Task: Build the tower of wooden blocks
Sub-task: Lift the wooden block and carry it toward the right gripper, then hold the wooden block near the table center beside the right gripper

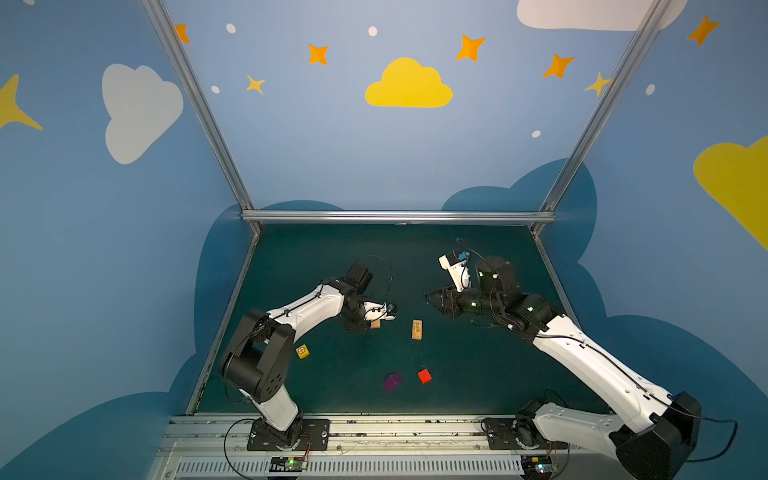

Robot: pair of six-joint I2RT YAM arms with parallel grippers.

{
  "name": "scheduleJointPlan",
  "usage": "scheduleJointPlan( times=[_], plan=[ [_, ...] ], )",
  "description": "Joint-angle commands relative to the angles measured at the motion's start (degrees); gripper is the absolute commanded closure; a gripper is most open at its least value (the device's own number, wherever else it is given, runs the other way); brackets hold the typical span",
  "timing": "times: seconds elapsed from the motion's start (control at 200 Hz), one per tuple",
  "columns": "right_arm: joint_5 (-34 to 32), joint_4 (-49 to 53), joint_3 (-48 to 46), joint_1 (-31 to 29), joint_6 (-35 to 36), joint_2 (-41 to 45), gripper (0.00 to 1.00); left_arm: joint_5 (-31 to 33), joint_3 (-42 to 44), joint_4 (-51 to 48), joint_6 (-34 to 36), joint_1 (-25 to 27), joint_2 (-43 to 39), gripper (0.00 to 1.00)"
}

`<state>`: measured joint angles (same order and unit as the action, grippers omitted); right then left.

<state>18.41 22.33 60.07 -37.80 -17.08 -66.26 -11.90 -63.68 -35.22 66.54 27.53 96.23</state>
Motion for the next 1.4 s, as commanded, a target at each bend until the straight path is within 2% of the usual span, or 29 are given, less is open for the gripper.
scheduleJointPlan(
  times=[0.0,0.155,0.32,0.971,1.397],
  plan=[
    [-0.8,-1.24,1.35,-0.6,0.98,-0.26,0.63,3.22,-2.83,0.67,2.97,0.07,2.43,0.88],
    [-1.89,-1.16,0.54,-0.69,1.13,0.47,0.63,5.98,-5.7,-2.88,5.19,-0.54,7.25,0.87],
    [-1.98,-1.59,-0.36,-0.69,1.27,0.56,0.63,3.16,-12.78,-9.62,6.39,-2.68,10.97,0.86],
    [-0.47,-2.58,2.73,-1.29,1.79,-3.54,0.63,1.01,-20.77,-12.83,12.53,-3.91,17.47,0.86],
    [-0.39,-1.62,4.76,-1.4,2.93,-4.23,0.63,0.87,-24.34,-15.4,10.88,-4.09,20.74,0.82]
  ],
)
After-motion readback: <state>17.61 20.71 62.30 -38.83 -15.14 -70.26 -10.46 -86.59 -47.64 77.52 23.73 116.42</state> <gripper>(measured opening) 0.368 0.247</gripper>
